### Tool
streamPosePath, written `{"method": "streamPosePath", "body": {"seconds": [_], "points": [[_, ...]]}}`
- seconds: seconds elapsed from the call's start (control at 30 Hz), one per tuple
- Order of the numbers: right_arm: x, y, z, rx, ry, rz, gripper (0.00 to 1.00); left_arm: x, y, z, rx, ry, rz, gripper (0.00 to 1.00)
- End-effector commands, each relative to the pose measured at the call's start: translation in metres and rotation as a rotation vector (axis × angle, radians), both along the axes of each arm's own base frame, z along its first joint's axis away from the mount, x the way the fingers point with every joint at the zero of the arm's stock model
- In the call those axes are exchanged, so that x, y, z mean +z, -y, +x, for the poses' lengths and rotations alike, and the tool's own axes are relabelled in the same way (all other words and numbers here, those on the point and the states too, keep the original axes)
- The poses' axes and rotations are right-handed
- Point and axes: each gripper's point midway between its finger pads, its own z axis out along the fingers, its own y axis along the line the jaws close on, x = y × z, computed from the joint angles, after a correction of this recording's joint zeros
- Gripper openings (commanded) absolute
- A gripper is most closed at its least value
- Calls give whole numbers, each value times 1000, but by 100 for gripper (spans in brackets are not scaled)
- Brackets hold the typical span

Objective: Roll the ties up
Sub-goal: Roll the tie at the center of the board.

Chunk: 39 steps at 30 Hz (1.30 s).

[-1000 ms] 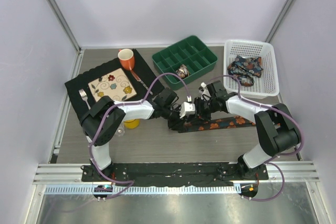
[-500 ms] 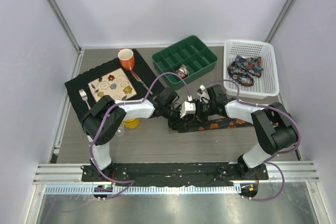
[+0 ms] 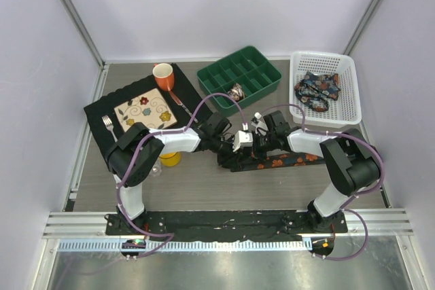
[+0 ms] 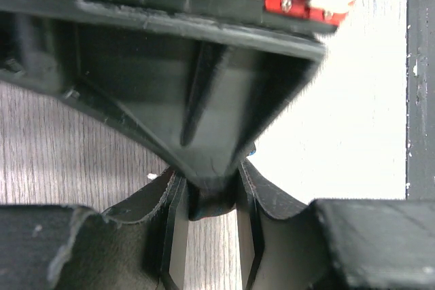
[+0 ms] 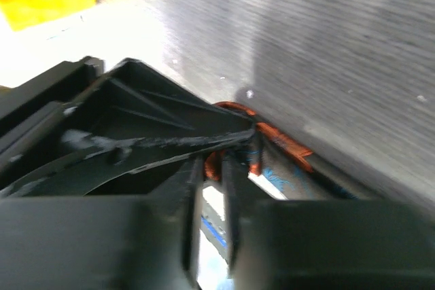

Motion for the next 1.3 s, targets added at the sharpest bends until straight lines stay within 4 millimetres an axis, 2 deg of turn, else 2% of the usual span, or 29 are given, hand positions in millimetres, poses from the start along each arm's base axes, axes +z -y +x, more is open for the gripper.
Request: {"method": "streamPosePath", "body": {"seconds": [0.0,0.03,0.1,0.27,0.43,0.5,0.67,0.77,1.03,1.27], "points": [[-22,10,-3,16,-5,-109,9,-56,-46,-27,12,-99,239,16],[-25,12,-3,14,-12,-123,1,-55,-45,-26,14,-95,234,17],[-31,19,-2,2,-21,-163,1,-52,-45,-23,20,-90,226,19],[-37,31,-1,-28,-32,-206,1,-34,-36,-12,34,-41,152,38],[-44,39,0,-38,-34,-246,1,-4,-25,-3,53,32,45,55],[-47,43,0,-39,-30,-264,1,7,-21,2,64,79,-8,59],[-48,50,0,-47,-19,-293,1,19,-17,6,88,140,-76,68],[-50,53,0,-46,-6,-309,1,21,-15,11,101,170,-100,78],[-49,52,4,-48,21,-299,1,18,6,18,109,192,-101,80],[-46,51,5,-52,40,-283,1,21,18,10,114,125,-116,76]]}}
